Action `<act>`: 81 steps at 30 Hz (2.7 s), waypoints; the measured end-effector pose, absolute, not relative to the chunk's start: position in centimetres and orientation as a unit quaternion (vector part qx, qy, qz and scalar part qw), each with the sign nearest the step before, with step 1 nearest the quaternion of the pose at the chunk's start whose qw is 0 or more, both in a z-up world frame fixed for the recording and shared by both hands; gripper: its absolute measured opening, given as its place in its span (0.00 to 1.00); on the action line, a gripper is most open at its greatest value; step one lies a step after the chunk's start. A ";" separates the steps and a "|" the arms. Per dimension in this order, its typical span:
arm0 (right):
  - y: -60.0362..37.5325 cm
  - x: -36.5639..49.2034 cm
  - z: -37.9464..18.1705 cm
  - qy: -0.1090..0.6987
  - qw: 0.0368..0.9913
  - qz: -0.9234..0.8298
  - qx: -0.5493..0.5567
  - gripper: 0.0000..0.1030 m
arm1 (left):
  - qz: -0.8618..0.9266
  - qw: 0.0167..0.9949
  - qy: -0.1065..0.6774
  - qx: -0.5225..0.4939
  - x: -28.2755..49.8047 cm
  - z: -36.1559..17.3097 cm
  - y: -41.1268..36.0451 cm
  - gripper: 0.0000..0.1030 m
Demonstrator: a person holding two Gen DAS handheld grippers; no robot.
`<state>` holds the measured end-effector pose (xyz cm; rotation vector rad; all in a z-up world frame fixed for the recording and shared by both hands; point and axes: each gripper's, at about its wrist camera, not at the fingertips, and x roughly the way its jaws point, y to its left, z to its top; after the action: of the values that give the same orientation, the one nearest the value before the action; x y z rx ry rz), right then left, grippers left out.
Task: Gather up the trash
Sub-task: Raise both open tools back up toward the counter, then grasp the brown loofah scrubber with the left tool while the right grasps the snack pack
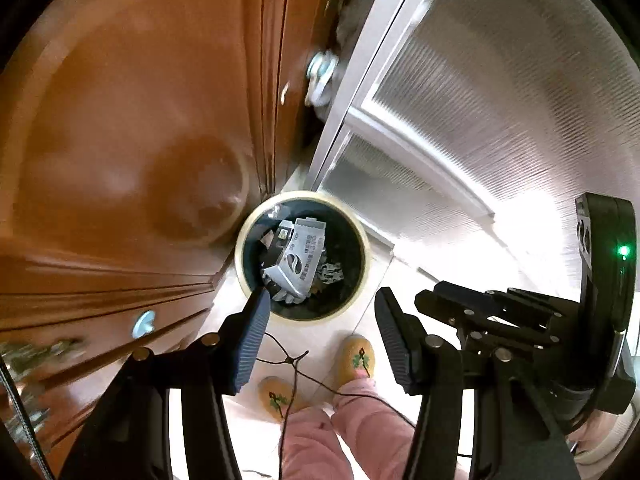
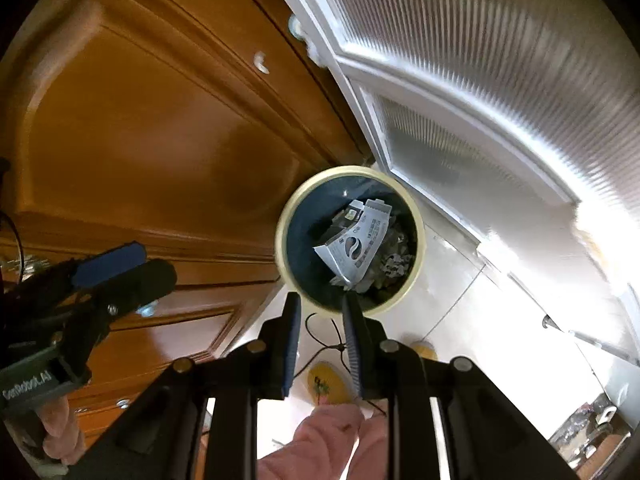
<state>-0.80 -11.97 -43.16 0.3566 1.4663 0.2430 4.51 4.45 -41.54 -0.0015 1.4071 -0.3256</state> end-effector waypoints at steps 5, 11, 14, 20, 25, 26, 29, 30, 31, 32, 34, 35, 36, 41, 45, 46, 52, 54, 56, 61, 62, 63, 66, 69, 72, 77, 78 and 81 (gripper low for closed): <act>-12.1 -1.3 -36.9 0.654 0.730 0.124 0.151 0.21 | -0.157 0.764 0.625 -0.007 3.4 -34.0 4.4 0.51; -11.9 -1.3 -28.5 0.626 0.756 0.144 0.127 0.21 | -0.167 0.774 0.611 -0.025 2.4 -26.6 4.1 0.51; -12.1 -1.6 -25.0 0.611 0.768 0.154 0.119 0.21 | -0.171 0.783 0.597 -0.024 2.0 -23.8 3.9 0.51; -12.4 -1.9 -19.2 0.584 0.786 0.172 0.107 0.21 | -0.179 0.806 0.564 -0.016 1.3 -17.7 3.5 0.51; -13.0 -1.7 -14.7 0.555 0.805 0.185 0.097 0.21 | -0.175 0.828 0.533 -0.003 1.2 -12.8 3.0 0.51; -13.2 -1.6 -13.9 0.548 0.809 0.189 0.095 0.21 | -0.173 0.833 0.526 -0.001 1.2 -12.0 3.0 0.51; -13.4 -1.3 -11.9 0.528 0.821 0.198 0.085 0.21 | -0.167 0.843 0.511 -0.004 1.3 -9.2 3.1 0.51; -13.5 -1.2 -11.4 0.522 0.825 0.201 0.083 0.22 | -0.165 0.846 0.507 -0.007 1.3 -8.5 3.1 0.51; -13.6 -1.0 -10.6 0.516 0.828 0.204 0.081 0.22 | -0.162 0.849 0.504 -0.009 1.3 -7.8 3.3 0.51; -13.7 -0.8 -10.0 0.509 0.832 0.207 0.079 0.22 | -0.157 0.853 0.498 -0.013 1.4 -6.9 3.4 0.51; -14.0 -0.5 -8.8 0.495 0.839 0.213 0.075 0.27 | -0.150 0.857 0.493 -0.019 1.5 -6.0 3.5 0.51; -14.1 -0.3 -8.3 0.489 0.842 0.216 0.073 0.27 | -0.146 0.860 0.489 -0.024 1.5 -5.4 3.6 0.52; -14.2 -0.2 -7.8 0.485 0.843 0.219 0.073 0.28 | -0.143 0.862 0.486 -0.030 1.5 -4.9 3.6 0.52; -14.5 0.8 -5.8 0.469 0.847 0.236 0.078 0.28 | -0.123 0.867 0.481 -0.036 1.4 -3.3 3.7 0.52; -14.7 1.4 -4.4 0.462 0.848 0.247 0.081 0.28 | -0.116 0.871 0.476 -0.038 1.2 -2.6 3.9 0.52; -14.7 1.6 -4.1 0.460 0.848 0.249 0.083 0.28 | -0.114 0.871 0.476 -0.037 1.2 -2.4 3.9 0.52; -14.6 2.8 -2.8 0.453 0.850 0.254 0.086 0.28 | -0.105 0.876 0.471 -0.028 1.9 -0.8 4.3 0.52; -14.4 3.5 -2.3 0.451 0.852 0.253 0.083 0.28 | -0.106 0.876 0.470 -0.028 2.6 -0.2 4.5 0.52; -14.2 4.4 -1.8 0.448 0.853 0.253 0.084 0.28 | -0.104 0.879 0.464 -0.021 3.5 0.7 4.7 0.52; -13.5 8.0 -0.6 0.450 0.853 0.247 0.090 0.32 | -0.101 0.887 0.451 0.003 6.8 2.7 5.5 0.55; -13.3 8.8 -0.3 0.450 0.854 0.243 0.090 0.34 | -0.105 0.887 0.449 0.005 7.8 3.0 5.9 0.55; -13.0 9.9 0.0 0.449 0.857 0.236 0.089 0.37 | -0.108 0.887 0.448 0.007 8.8 3.3 6.2 0.56; -12.2 12.8 0.7 0.450 0.862 0.218 0.080 0.37 | -0.115 0.885 0.451 0.006 12.7 4.0 7.4 0.58; -11.6 16.7 1.5 0.453 0.863 0.205 0.084 0.37 | -0.124 0.878 0.462 -0.015 17.8 4.2 9.0 0.64; -11.1 21.3 1.5 0.458 0.864 0.188 0.089 0.37 | -0.128 0.870 0.474 -0.037 23.2 3.5 10.3 0.64; -10.6 29.4 -0.5 0.466 0.865 0.161 0.091 0.37 | -0.120 0.858 0.494 -0.078 33.3 0.3 11.6 0.64; -10.5 31.6 -1.4 0.470 0.864 0.156 0.093 0.37 | -0.121 0.854 0.498 -0.089 34.9 -0.6 11.7 0.64; -10.8 36.3 -3.9 0.480 0.857 0.154 0.108 0.37 | -0.124 0.840 0.514 -0.126 40.3 -3.7 11.7 0.64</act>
<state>36.32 -10.80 -3.85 0.2269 1.0088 0.3235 40.31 11.67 -3.72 -0.2661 1.0860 -0.2613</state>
